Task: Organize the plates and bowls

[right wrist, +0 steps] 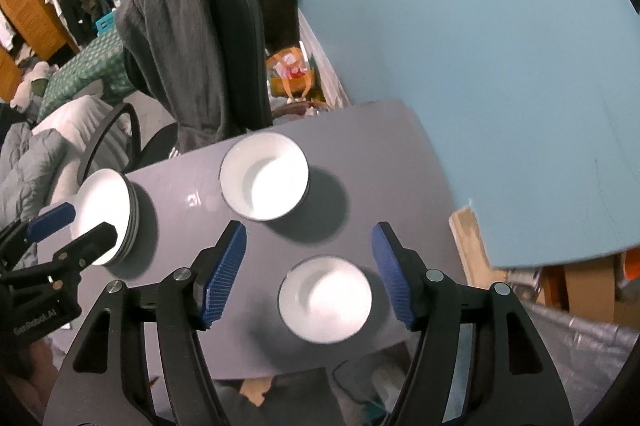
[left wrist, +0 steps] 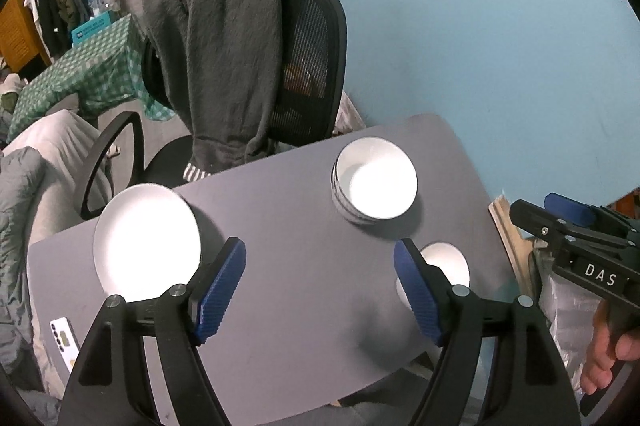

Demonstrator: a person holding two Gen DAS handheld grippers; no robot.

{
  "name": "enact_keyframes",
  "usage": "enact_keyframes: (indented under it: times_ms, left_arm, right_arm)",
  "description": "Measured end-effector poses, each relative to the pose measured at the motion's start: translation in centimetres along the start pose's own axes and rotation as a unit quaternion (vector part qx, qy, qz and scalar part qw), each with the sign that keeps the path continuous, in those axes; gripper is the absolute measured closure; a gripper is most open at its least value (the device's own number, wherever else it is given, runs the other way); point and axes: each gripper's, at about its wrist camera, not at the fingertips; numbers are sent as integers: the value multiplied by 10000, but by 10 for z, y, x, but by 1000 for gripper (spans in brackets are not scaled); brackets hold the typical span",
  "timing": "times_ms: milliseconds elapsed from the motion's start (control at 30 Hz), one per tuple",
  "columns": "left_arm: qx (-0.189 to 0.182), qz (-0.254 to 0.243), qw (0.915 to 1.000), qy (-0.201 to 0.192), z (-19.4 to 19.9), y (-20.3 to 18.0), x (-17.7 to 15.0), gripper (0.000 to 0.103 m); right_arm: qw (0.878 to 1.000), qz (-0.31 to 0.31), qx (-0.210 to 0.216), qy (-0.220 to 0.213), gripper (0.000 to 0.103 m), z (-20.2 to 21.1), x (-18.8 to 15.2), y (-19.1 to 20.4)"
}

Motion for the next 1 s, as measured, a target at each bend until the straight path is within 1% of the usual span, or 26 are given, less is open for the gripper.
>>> enact_keyframes:
  times_ms: [200,367,667,800,1000]
  left_arm:
    - [-21,-122,9999,-37,4,-2,-13,23]
    - [-46,-254,9997,32,-1,-8,-22,23]
    - [-86,-578,9982,97,-9,-23,-26,23]
    - [-92,-672,9976,143,-16,-30,-27,23]
    - [-142,-847,9959,289,-37,-45,-29,23]
  right_arm:
    - [9997,-235,-17,75,38,3,-21,-6]
    - [9991,-386,-33,151,38,3,-36,-10]
    - [9979,-606,-60,207,38,4,-56,-20]
    - [9974,-672,-60,251,38,0,-62,-24]
    - [9962,-800,2,335,38,-15,-73,-40]
Point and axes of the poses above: each gripper's, at about its wrist camera, not at the fingertips, and z roughly against the way its jaws point, y to its left, x to its top, and after that the axes turned 7 degrees about y, right-handed
